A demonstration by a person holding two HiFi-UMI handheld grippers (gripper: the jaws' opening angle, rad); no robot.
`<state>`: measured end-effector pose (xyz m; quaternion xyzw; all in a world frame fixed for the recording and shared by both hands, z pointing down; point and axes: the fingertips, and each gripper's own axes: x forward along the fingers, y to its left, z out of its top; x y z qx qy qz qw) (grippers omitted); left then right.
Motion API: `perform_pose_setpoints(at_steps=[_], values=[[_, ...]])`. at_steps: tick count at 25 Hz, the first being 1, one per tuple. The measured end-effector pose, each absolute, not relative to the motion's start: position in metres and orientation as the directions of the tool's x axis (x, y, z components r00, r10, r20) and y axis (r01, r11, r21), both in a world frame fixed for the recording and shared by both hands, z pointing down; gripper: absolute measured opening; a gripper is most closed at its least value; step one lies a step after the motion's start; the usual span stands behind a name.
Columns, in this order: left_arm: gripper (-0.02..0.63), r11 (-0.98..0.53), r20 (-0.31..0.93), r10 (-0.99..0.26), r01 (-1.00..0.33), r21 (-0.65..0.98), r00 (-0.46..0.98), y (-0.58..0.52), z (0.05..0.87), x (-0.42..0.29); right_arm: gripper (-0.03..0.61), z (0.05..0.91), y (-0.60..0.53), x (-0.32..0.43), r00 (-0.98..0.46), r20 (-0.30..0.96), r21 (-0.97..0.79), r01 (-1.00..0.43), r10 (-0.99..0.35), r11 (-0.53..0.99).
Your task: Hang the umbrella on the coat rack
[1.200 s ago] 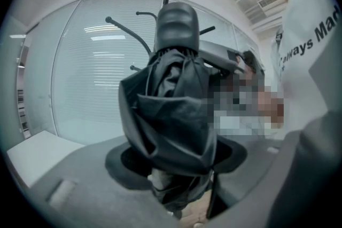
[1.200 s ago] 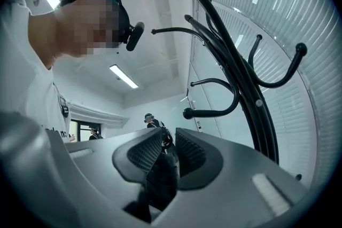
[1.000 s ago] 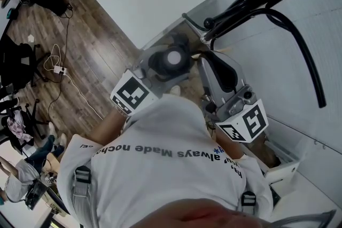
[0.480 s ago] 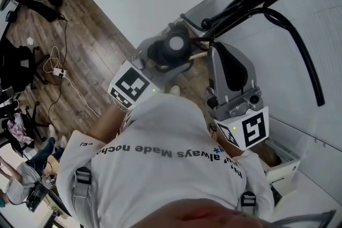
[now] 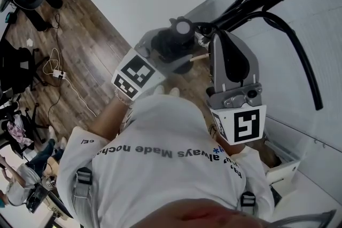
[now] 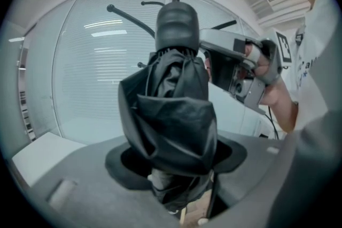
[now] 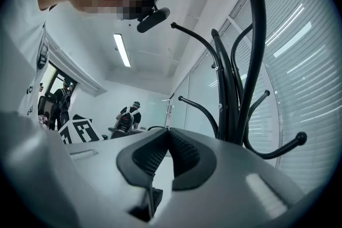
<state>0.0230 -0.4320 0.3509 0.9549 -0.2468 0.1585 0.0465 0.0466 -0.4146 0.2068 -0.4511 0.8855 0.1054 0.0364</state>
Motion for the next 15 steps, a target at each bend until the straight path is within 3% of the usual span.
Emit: perform_pose_setpoints(at_steps=[12,15], values=[[0.284,-0.88,0.38,-0.42,-0.472,0.051,0.824,-0.448,0.378,0.034,0.012,0.219,-0.431,0.054,-0.523,-0.104,0.216,-0.842,-0.846,0.494],[0.284,-0.885,0.378,-0.408,-0.461,0.059,0.831,-0.455,0.376,0.043,0.086,0.216,-0.429,0.06,-0.531,-0.139,0.177,-0.844,-0.836,0.507]])
